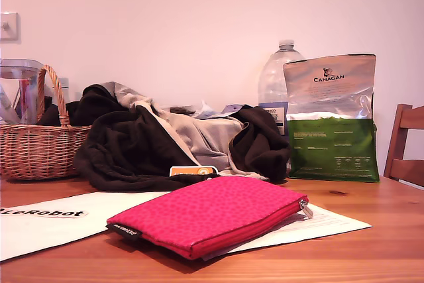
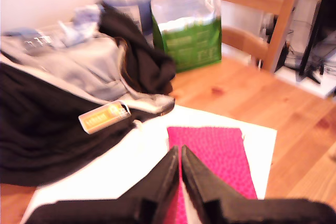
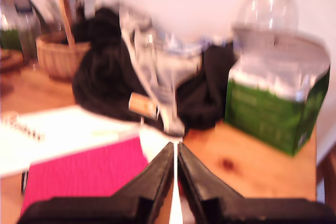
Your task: Close the zipper in the zip bag in front of you
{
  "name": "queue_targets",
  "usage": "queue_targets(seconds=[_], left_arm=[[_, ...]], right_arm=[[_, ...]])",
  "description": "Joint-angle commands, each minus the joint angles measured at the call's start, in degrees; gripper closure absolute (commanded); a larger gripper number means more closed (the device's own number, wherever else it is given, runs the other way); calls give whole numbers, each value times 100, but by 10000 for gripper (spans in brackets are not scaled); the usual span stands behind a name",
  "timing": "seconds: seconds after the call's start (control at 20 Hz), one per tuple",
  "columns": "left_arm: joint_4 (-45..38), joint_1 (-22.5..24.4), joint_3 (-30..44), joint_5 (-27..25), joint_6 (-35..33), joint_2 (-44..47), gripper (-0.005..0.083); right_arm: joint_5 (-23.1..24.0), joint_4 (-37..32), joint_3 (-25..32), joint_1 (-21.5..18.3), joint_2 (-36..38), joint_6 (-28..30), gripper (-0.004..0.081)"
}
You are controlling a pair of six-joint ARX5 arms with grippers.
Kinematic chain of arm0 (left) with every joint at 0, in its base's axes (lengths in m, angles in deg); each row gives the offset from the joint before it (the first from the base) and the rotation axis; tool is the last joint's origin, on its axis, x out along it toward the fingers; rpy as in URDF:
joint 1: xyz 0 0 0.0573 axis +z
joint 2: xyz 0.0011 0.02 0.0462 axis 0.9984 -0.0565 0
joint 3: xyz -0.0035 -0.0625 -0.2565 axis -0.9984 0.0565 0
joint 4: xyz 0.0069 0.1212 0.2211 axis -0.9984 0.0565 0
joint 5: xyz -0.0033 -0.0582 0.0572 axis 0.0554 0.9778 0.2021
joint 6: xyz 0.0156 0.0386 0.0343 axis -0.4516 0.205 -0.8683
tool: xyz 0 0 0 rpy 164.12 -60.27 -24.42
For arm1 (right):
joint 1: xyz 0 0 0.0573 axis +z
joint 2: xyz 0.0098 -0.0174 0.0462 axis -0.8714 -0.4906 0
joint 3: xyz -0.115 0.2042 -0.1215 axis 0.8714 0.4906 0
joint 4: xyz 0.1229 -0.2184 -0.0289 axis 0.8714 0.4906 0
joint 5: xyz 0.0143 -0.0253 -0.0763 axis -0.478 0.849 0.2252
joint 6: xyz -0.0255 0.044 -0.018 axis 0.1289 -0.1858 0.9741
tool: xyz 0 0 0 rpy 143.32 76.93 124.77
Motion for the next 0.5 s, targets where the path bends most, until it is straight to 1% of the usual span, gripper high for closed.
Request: queue_targets(seconds=[0.0,0.15,0.45], left_arm=[[205,-15,94,-4,20,170,796],[535,-13,94,-2,20,455,796],[1266,-15,94,-2,20,503,796]], right_arm=[[9,181,85,22,-13,-4,782],[9,728,85,22,-13,4,782],[7,704,85,22,-13,9,782]])
